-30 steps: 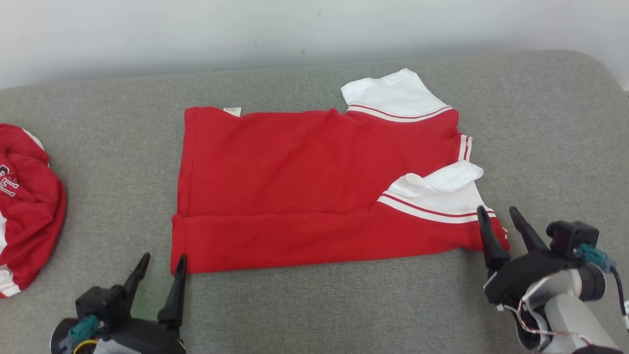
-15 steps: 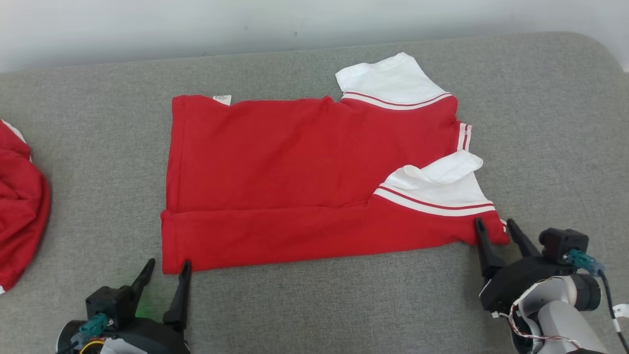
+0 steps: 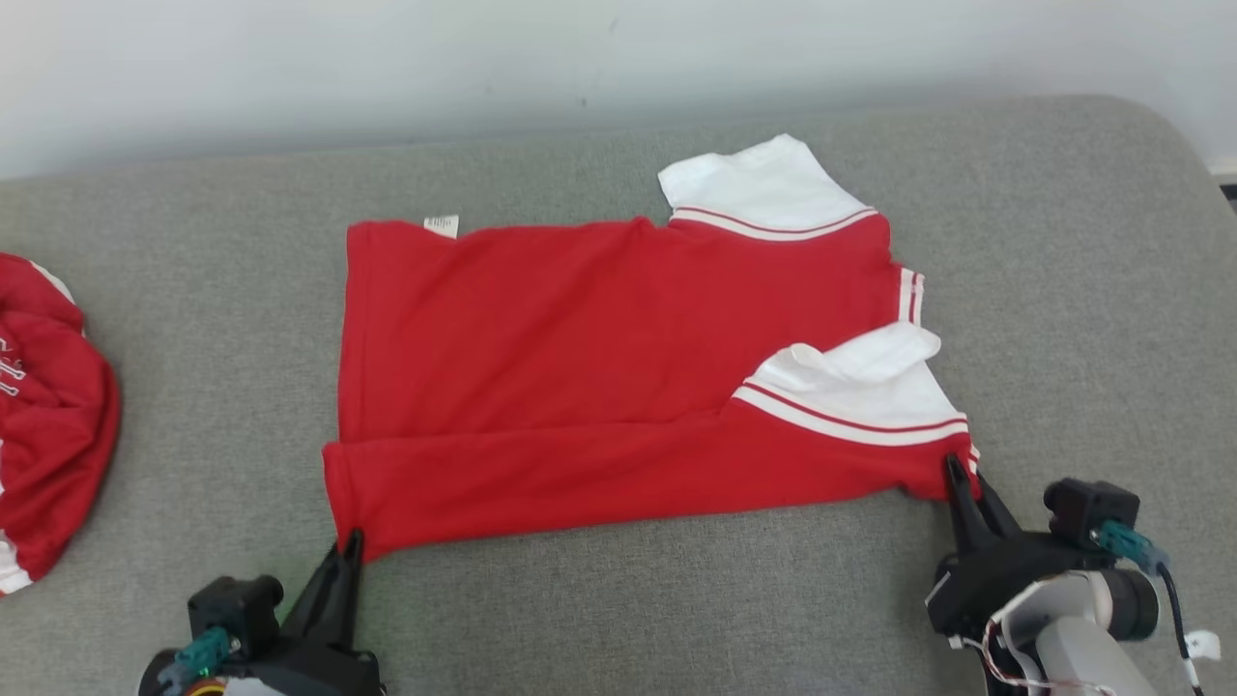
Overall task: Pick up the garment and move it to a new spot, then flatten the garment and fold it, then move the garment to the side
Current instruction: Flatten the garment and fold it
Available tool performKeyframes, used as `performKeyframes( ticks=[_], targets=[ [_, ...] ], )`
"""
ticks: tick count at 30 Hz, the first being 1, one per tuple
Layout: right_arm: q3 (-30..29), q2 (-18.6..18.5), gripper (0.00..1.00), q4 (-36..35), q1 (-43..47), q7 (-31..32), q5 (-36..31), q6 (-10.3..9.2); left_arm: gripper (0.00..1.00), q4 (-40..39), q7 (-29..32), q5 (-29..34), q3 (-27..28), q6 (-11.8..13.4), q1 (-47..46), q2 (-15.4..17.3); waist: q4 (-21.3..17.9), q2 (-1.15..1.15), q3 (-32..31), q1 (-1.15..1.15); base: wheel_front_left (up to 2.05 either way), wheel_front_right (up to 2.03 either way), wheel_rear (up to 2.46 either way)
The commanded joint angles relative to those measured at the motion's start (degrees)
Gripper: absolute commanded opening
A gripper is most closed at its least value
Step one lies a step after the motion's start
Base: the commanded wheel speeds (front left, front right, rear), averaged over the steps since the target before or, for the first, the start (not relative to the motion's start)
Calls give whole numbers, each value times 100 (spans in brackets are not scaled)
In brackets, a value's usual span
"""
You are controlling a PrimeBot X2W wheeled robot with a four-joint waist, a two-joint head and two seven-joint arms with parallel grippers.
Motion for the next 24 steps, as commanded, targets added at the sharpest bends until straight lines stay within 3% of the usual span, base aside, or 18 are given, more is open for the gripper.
performKeyframes(
  ticks=[1,12,23,24],
  targets=[
    [-24,-17,0,-67,163,-69,62,-14,0,-63,-16,74,4,-6,166,-39,82,0,-164,0,0,0,0],
    [-462,40,0,-1416,1423,271,77,-14,0,-767,-17,216,225,26,1112,-225,219,0,-586,0,0,0,0],
    [-1082,564,0,-3029,2804,1166,-291,-14,0,-976,-16,229,369,46,1780,-346,274,0,-605,0,0,0,0],
    [-1112,601,0,-3095,2828,1183,-306,-14,15,-956,-17,266,364,44,1789,-344,277,0,-606,0,0,0,0]
  ],
)
